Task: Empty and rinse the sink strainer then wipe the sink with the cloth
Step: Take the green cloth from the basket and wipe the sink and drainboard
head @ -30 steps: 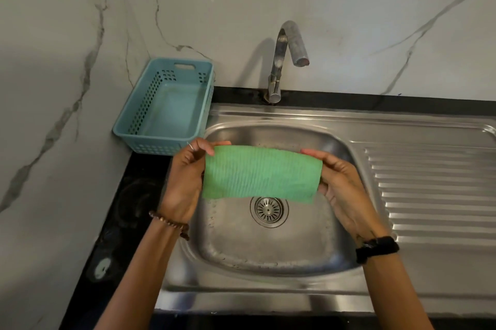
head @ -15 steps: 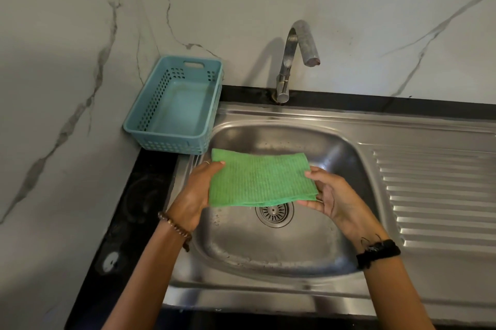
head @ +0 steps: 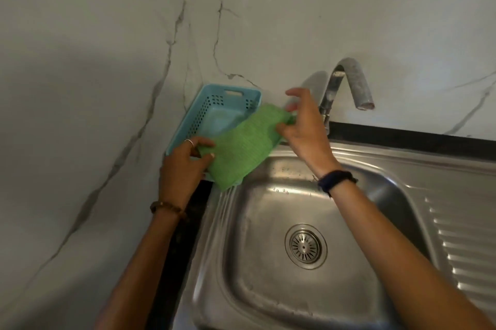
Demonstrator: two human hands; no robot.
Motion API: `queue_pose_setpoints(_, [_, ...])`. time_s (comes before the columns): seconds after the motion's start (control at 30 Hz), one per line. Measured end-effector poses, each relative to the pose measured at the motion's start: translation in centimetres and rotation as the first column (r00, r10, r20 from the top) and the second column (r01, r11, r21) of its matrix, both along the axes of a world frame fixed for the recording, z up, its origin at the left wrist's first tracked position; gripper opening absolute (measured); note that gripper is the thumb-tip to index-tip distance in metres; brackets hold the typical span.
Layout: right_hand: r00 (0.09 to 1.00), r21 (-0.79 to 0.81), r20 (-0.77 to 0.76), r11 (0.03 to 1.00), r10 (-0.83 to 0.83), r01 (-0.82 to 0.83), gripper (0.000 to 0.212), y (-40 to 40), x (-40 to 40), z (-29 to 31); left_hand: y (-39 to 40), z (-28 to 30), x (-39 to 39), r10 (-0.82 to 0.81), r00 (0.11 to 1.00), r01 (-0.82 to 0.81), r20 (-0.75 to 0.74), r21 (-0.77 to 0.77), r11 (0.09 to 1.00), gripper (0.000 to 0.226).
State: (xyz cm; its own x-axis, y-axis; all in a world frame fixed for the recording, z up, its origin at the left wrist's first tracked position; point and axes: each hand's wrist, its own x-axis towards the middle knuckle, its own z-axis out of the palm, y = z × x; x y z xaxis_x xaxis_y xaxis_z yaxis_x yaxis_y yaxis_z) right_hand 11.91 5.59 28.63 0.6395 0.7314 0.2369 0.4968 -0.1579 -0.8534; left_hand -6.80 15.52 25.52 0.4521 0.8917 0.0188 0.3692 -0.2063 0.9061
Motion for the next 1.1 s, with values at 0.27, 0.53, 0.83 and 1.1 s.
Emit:
queue_pose_setpoints(0.27, [0.762, -0.288, 0.551, 0.934, 0.341, -0.210, 0.031, 12.7, 1.2, -2.7, 5.2, -2.3, 2.4, 0.044, 0.854, 0.021, -0.518, 0.120, 0.993, 0.042])
queue_pose_setpoints(0.53, [0.459, -0.780, 0.576, 0.623, 0.676, 0.060, 0.027, 17.1, 1.5, -8.1, 7.6, -3.4, 5.7, -0.143, 0.336, 0.322, -0.931, -0.029, 0.946, 0.044])
queue_pose_setpoints(0.83, [0.694, -0.515, 0.597, 0.856, 0.401, -0.051, 0.022, 11.4, 0.0, -4.2, 4.8, -2.1, 6.1, -0.024, 0.587, 0.392, -0.809, 0.259, 0.883, 0.036])
queue_pose_setpoints(1.1, [0.823, -0.170, 0.567, 0.975, -0.022, 0.144, 0.012, -6.3, -3.8, -4.8, -6.6, -0.5, 4.2, -0.261, 0.858, 0.481, -0.442, 0.514, 0.711, 0.030])
